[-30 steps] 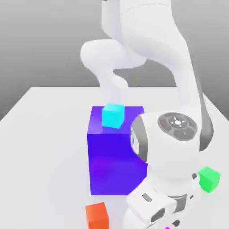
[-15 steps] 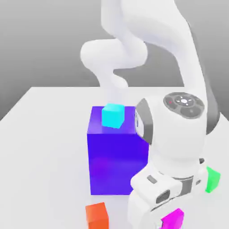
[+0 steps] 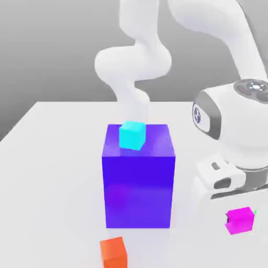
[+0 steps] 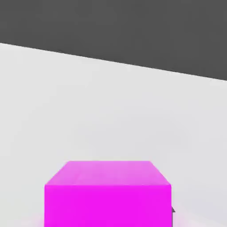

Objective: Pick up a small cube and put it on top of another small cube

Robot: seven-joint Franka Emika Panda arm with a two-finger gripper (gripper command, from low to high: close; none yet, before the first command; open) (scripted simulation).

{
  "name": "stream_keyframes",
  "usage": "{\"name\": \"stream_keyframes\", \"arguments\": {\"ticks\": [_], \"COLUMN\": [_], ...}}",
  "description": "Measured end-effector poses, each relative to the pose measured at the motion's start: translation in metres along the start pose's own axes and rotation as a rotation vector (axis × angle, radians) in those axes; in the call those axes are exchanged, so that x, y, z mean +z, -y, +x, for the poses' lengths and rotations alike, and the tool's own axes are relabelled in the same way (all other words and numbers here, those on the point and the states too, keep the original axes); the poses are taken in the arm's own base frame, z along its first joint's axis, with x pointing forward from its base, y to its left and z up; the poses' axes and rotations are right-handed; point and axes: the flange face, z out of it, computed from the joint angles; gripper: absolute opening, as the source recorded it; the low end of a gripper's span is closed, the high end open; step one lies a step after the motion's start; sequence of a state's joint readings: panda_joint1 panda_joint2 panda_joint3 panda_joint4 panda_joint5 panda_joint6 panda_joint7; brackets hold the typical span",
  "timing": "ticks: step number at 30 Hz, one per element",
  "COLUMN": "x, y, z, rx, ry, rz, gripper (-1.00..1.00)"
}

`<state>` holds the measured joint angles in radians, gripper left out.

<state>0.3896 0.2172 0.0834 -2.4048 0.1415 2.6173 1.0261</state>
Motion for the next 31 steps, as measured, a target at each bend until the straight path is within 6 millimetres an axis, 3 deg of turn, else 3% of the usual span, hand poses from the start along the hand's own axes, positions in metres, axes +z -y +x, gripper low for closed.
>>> {"name": "stream_keyframes", "arguments": {"ticks": [17,21,27,28,31], "x": [-0.011,0.002,0.043,0.051,0.051], "y": [-0.010,-0.011,-0.013,-0.014,-0.014], "z": [-0.122,-0.124,-0.121,-0.121,-0.121], "rx": [0.400,0.443,0.445,0.444,0.444], "ry": [-0.075,-0.084,-0.086,-0.086,-0.086], "rz": [-0.016,-0.008,-0.010,-0.013,-0.013], "gripper": [-1.00,-1.00,-1.00,1.00,1.00]}}
